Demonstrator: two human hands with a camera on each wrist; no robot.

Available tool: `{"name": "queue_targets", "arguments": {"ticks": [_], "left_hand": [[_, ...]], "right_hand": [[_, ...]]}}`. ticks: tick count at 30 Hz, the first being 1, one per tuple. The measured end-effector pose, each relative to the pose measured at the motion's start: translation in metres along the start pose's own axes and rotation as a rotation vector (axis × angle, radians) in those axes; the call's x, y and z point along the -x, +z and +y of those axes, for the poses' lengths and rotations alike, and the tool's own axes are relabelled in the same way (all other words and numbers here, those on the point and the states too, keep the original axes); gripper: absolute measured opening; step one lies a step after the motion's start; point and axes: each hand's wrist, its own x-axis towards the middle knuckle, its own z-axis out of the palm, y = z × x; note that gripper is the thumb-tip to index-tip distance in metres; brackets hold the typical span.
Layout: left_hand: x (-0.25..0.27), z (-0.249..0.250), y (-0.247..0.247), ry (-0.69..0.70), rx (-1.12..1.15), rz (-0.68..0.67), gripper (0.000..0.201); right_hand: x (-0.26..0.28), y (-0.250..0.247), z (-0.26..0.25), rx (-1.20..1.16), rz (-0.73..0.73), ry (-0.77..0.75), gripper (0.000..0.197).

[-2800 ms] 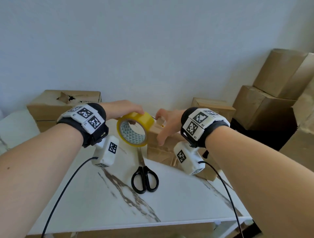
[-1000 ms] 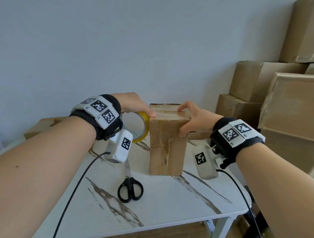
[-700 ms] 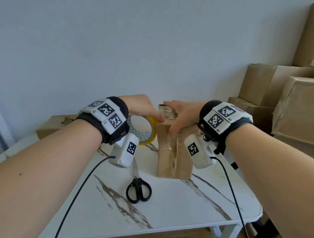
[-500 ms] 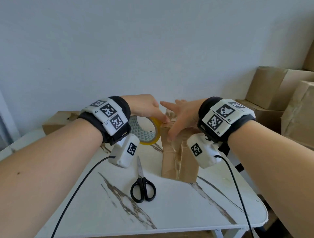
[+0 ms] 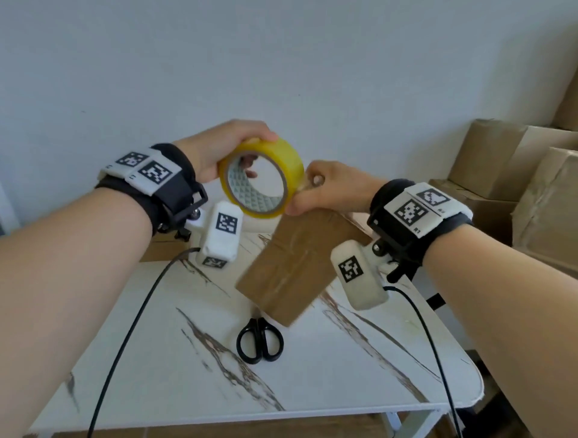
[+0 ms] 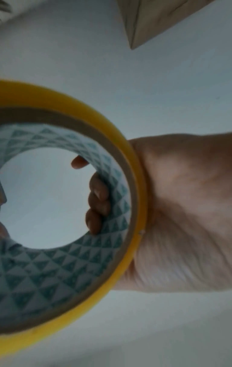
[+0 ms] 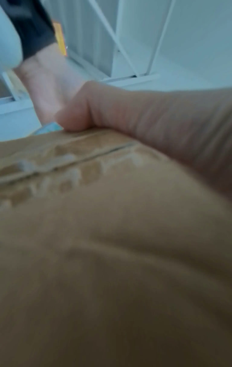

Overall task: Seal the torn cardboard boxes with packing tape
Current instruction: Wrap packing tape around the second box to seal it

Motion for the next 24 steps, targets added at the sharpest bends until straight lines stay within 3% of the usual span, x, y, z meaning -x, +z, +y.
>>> {"name": "queue_targets", "arguments": {"ticks": [5,13,15,18,21,24], "left_hand": [[-0.001,-0.004,0.002,-0.040,-0.168,-0.033,0.023],[-0.008,-0.003,0.029,-0.060,-0.161,-0.148,0.030],[-0.012,-0.013,0.032,-0.087,-0.290,-0.084,0.025],[-0.017,-0.025,0.040,-0.100,-0.598,0.003,0.041],[-0.020,-0.017,0.057,-0.038,-0.773,-0.001,0.055],[-0.021,-0.008,0.076,0.048,-1.078,-0.030,0.055]], "right_hand": [[0.003,0.024,0.019,-0.069,0.136,-0.053,0.049],[0.026,0.005,0.052,-0.018,-0.013,0.079,0.052],[0.038,0.008,0.071,-0.052,-0.011,0.118,0.050],[0.055,0.016,0.095,-0.129,-0.026,0.174,0.053],[0.057,0.021,0.107,-0.143,-0.025,0.195,0.052],[0.057,0.034,0.118,-0.133,-0.060,0.221,0.047]]}}
